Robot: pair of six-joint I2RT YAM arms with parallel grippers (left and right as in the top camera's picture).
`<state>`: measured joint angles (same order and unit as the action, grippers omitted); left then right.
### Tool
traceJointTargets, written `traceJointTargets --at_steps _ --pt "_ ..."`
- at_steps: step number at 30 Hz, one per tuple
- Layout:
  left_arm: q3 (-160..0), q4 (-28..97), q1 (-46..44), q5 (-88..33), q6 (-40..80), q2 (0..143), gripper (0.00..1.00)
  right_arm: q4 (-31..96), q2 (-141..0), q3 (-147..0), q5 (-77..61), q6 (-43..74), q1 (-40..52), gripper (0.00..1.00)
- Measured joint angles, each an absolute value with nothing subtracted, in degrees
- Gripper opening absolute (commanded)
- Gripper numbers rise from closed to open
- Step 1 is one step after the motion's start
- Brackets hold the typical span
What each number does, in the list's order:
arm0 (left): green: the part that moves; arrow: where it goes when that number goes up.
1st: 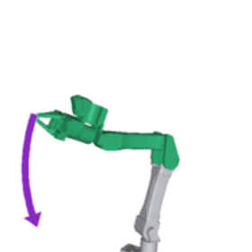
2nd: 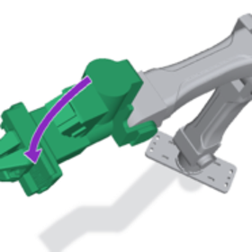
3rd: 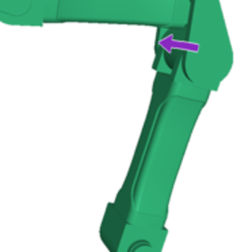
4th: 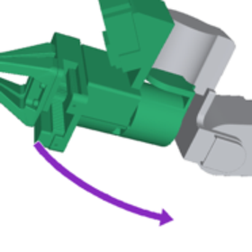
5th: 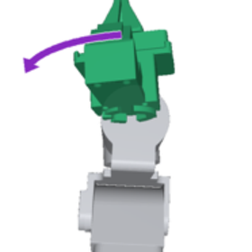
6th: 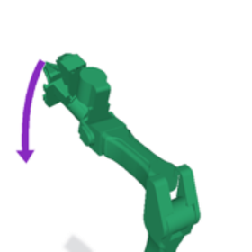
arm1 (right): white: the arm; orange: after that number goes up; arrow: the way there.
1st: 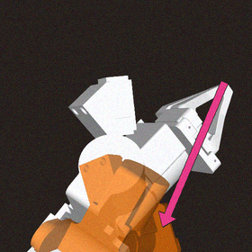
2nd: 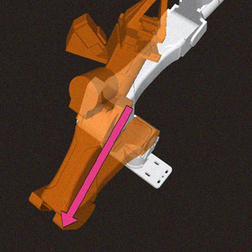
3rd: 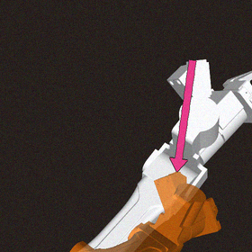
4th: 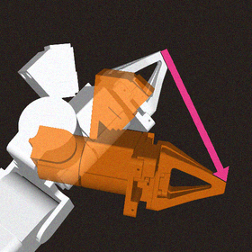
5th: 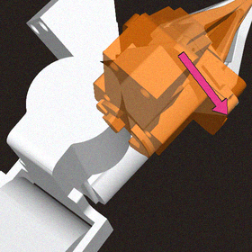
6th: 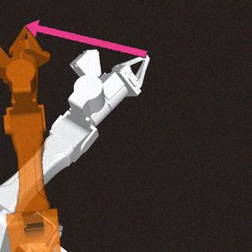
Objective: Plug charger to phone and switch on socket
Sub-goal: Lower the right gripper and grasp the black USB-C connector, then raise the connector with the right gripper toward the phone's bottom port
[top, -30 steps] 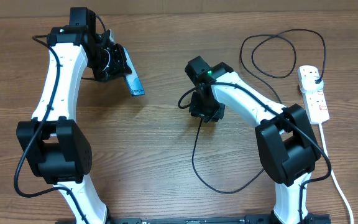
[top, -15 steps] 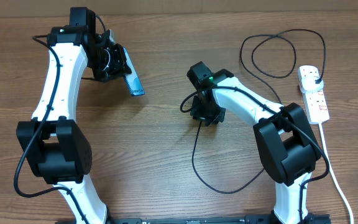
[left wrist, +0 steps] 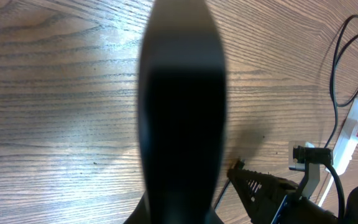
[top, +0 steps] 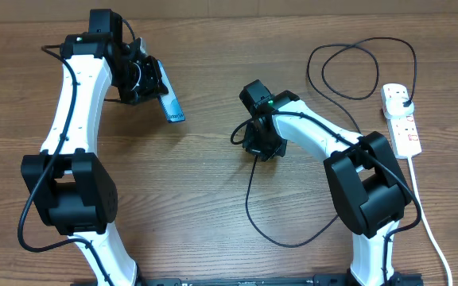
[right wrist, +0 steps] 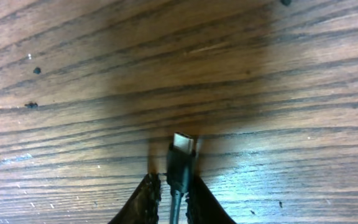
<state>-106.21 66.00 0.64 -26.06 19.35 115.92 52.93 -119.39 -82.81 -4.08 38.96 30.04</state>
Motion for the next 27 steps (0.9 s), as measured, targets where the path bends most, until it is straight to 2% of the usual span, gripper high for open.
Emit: traceJointTargets --at_steps 4,6,15,21,27 --pt "-106.21 66.00 0.64 -26.06 19.35 115.92 0.04 52.64 -119.39 -82.74 -4.32 39.00 30.04 0.10" --pt "-106.21 66.00 0.64 -26.06 19.35 115.92 0.04 52.40 -119.39 -82.70 -4.49 38.98 30.04 0.04" --pt "-106.21 64.16 0.64 -27.92 19.03 115.92 0.04 51.94 -119.39 -82.72 -5.41 38.65 30.04 0.04" --pt "-106.21 55.35 0.91 -45.67 14.46 115.92 0.04 52.49 -118.34 -85.25 -12.69 33.76 29.71 0.04" --pt "-106.21 44.62 0.91 -68.58 11.99 115.92 0.04 50.33 -107.90 -86.91 -28.18 24.34 27.44 0.04"
